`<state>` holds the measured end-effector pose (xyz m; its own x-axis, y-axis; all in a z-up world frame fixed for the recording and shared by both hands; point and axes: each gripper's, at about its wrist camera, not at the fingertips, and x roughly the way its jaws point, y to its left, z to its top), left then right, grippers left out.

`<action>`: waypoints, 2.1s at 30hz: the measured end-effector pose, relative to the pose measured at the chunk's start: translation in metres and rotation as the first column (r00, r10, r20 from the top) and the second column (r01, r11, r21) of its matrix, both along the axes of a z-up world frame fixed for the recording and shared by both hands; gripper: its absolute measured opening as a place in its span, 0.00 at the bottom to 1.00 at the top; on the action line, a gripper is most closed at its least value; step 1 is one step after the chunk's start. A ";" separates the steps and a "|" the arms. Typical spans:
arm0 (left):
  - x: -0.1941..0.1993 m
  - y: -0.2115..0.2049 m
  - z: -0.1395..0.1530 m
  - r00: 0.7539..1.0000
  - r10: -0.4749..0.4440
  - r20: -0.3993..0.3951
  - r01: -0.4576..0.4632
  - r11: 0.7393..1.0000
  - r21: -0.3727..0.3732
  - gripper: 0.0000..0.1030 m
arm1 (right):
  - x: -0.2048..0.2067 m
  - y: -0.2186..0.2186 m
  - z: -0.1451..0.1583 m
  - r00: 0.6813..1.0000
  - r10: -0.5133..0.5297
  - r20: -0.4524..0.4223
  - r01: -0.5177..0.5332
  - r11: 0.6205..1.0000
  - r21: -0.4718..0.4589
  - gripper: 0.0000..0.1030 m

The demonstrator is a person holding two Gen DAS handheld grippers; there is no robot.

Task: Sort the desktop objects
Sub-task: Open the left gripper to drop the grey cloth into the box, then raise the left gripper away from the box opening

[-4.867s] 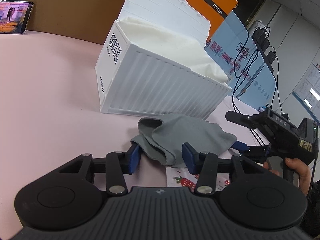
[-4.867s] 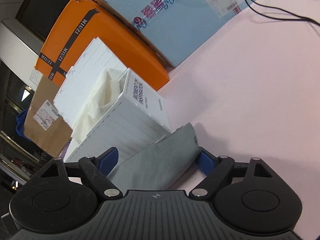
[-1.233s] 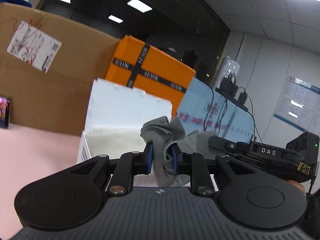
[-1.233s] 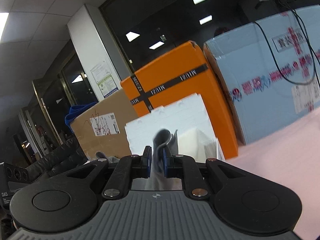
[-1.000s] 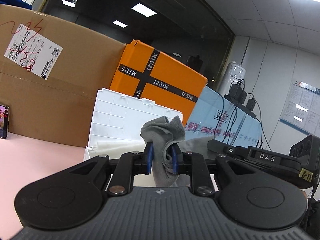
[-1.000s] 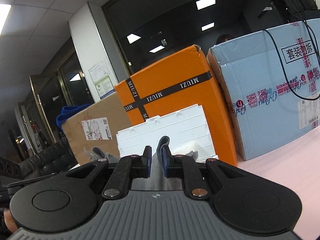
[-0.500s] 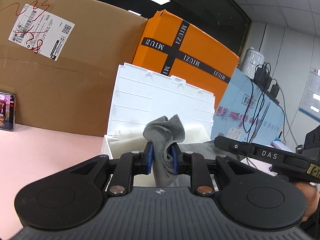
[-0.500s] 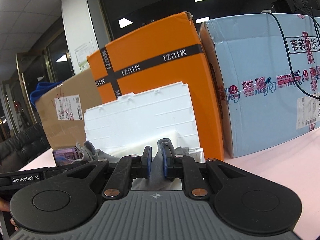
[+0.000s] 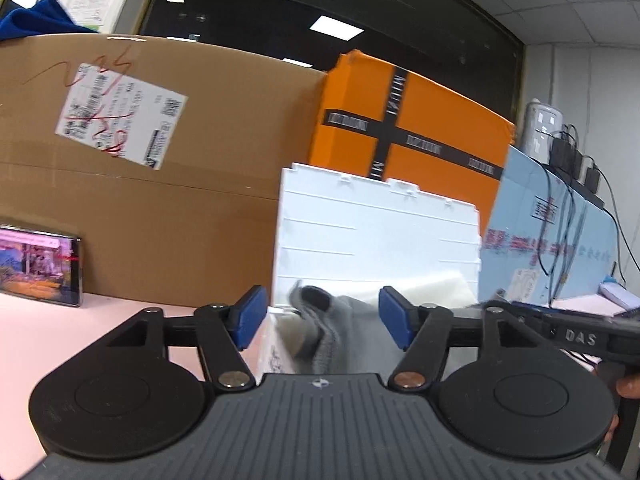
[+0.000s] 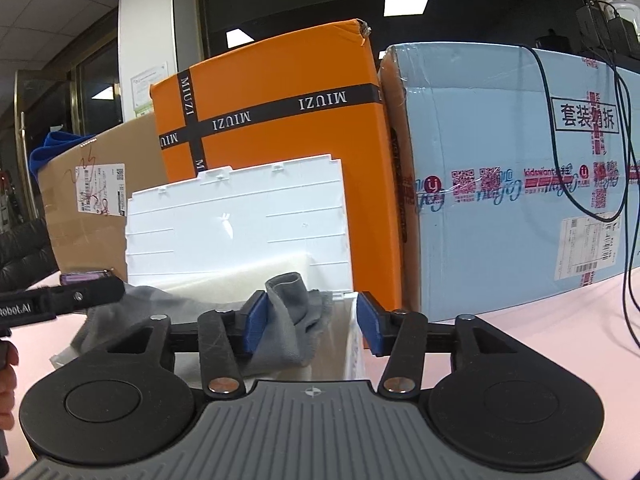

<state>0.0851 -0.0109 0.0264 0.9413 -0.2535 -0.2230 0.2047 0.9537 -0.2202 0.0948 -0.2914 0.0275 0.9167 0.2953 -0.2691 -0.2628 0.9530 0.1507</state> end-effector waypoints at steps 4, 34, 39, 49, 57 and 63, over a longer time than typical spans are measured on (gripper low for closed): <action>0.008 0.009 -0.001 0.997 0.072 -0.040 -0.072 0.997 0.005 0.73 | -0.001 0.001 -0.002 1.000 -0.023 0.012 0.023 0.999 -0.039 0.53; 0.049 -0.020 -0.028 0.945 0.101 -0.310 -0.056 0.987 0.151 1.00 | 0.005 -0.005 -0.009 0.997 -0.075 -0.034 0.072 0.993 -0.089 0.76; 0.045 -0.020 -0.028 0.955 0.106 -0.275 -0.067 0.987 0.146 1.00 | 0.007 -0.011 -0.011 0.996 -0.072 -0.052 0.070 0.997 -0.043 0.82; 0.010 -0.009 -0.002 0.976 0.160 -0.147 -0.144 0.983 0.116 1.00 | 0.001 -0.050 -0.019 0.999 0.025 -0.041 -0.011 0.951 0.309 0.91; -0.061 -0.036 0.045 0.993 0.120 -0.004 -0.114 0.956 0.269 1.00 | -0.015 -0.056 -0.006 1.000 0.013 0.011 -0.016 0.937 0.349 0.94; -0.099 -0.065 0.073 0.994 0.093 0.057 -0.108 0.910 0.401 1.00 | -0.028 -0.066 0.003 0.999 0.005 0.044 -0.021 0.924 0.381 0.95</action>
<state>-0.0134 -0.0757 0.0989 0.9663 -0.0523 -0.2519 0.1031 0.9758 0.1931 0.0665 -0.3577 0.0301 0.9199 0.3802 -0.0959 -0.2887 0.8223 0.4904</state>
